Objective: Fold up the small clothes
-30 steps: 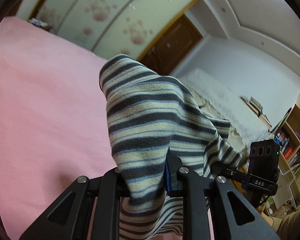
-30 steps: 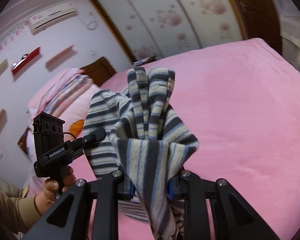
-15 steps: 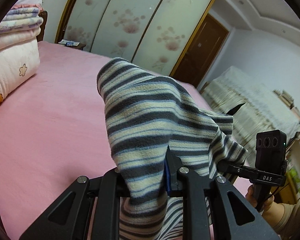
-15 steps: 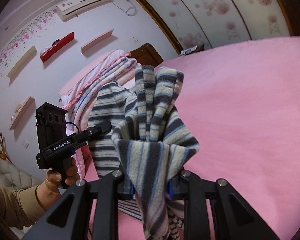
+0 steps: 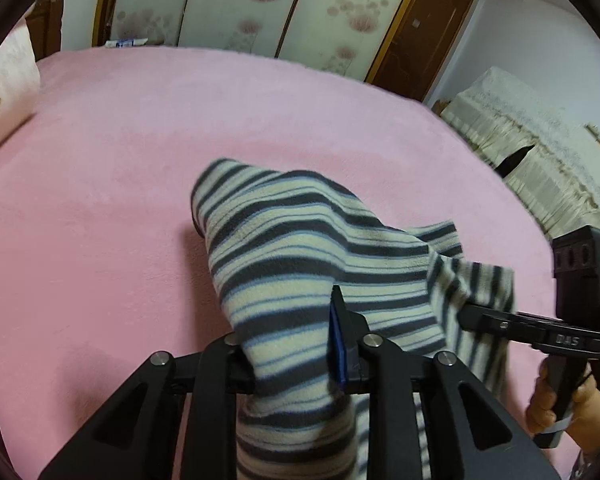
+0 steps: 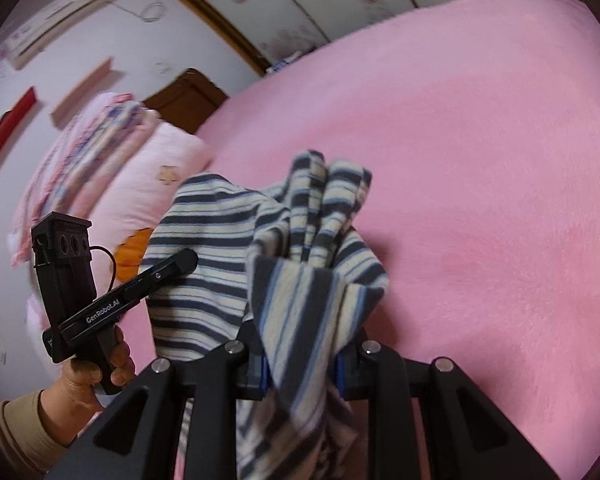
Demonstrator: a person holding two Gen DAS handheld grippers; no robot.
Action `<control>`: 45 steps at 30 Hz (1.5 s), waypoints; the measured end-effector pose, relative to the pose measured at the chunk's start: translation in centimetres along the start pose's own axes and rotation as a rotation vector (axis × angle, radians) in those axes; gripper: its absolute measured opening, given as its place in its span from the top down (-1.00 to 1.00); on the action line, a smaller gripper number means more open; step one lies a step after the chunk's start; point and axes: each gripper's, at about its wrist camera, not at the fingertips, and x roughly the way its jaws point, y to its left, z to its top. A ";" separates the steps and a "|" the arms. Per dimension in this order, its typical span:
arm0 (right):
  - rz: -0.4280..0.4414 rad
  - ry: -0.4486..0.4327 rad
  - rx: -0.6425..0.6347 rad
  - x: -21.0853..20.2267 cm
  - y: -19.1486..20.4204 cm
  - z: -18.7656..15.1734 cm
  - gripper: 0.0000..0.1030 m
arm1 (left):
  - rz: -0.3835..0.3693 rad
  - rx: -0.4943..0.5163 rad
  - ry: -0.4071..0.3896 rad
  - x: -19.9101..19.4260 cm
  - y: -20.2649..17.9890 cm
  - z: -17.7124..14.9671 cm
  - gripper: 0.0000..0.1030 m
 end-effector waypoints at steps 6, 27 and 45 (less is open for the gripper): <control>0.011 0.055 0.065 2.5 -1.8 0.6 0.28 | -0.121 -0.129 0.098 3.7 4.2 0.0 -0.23; 0.125 0.110 0.098 6.0 -4.8 6.2 0.72 | -0.191 -0.047 0.137 7.3 6.3 3.6 0.04; -0.233 -0.053 -0.068 2.0 -2.0 7.1 0.31 | 0.126 -0.093 0.020 2.0 7.9 5.1 -0.81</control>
